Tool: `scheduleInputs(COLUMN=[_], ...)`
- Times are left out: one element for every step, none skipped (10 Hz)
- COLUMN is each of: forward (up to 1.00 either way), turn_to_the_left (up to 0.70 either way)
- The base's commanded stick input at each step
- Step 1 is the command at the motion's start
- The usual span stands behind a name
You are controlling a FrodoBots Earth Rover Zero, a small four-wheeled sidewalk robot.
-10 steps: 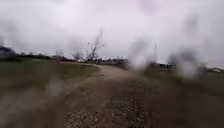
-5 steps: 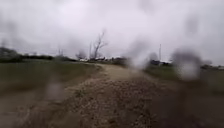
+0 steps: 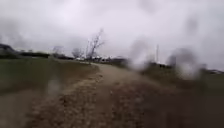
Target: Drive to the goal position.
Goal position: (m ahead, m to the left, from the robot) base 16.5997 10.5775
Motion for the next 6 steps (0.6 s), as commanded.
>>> scheduleInputs(forward=[1.0,1.0,1.0,1.0,1.0,1.0], turn_to_the_left=[0.0,-0.18,-0.36,0.0,0.0,0.0])
